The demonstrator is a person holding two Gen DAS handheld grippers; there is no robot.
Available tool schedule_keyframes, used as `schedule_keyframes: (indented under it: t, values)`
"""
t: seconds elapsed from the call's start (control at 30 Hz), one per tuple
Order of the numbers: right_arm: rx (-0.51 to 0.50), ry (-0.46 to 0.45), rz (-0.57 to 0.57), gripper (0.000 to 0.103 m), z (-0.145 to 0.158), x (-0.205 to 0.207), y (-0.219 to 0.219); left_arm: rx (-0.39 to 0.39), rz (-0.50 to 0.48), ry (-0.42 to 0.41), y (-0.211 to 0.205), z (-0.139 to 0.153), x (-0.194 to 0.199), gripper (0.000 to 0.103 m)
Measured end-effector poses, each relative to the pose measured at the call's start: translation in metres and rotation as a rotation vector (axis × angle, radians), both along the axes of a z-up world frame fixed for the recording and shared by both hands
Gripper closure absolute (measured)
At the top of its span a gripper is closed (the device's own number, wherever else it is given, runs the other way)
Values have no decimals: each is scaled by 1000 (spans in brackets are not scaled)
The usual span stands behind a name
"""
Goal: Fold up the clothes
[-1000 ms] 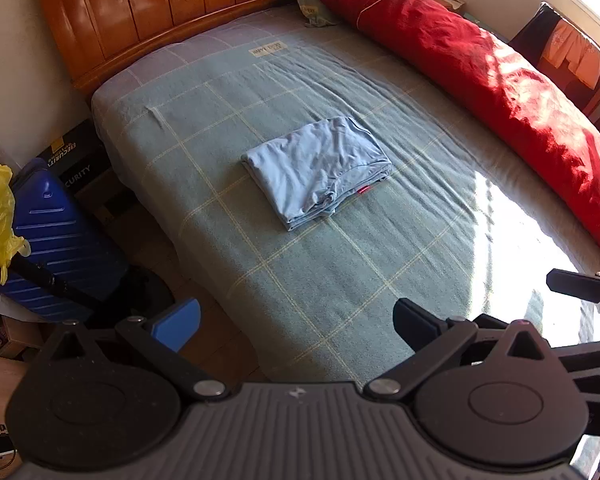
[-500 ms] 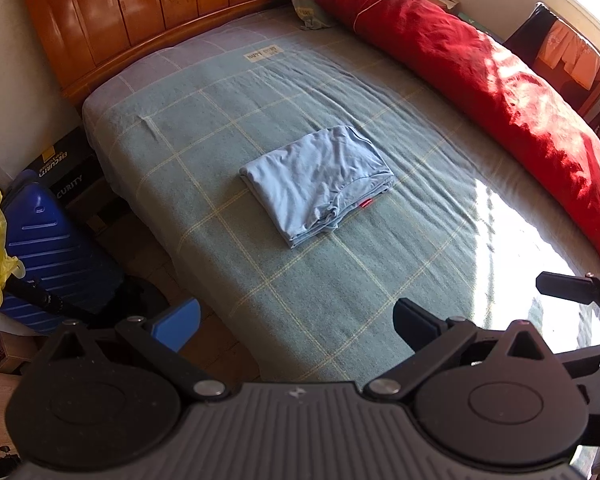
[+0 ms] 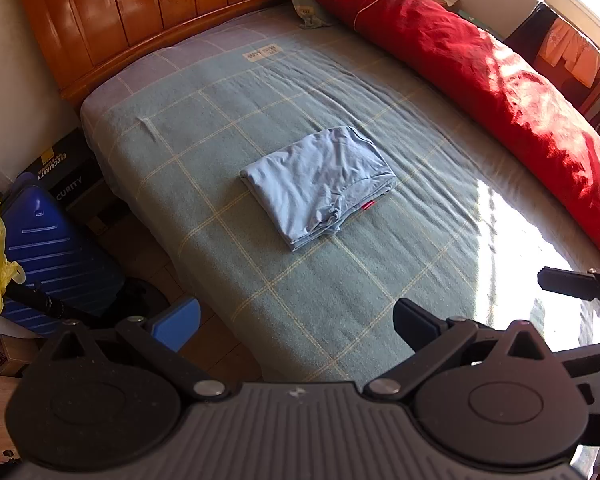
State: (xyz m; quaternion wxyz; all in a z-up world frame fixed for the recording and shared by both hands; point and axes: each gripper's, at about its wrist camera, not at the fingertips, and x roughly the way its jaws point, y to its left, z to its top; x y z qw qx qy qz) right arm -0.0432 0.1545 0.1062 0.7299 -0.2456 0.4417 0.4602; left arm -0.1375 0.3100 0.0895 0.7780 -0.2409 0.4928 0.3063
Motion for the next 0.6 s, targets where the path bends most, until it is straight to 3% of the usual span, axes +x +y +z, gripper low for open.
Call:
schedule_keyframes:
  t: [0.6]
  values:
    - [11,-1,-7,11,2,7,-4,0,11,1,-1,0,3,1]
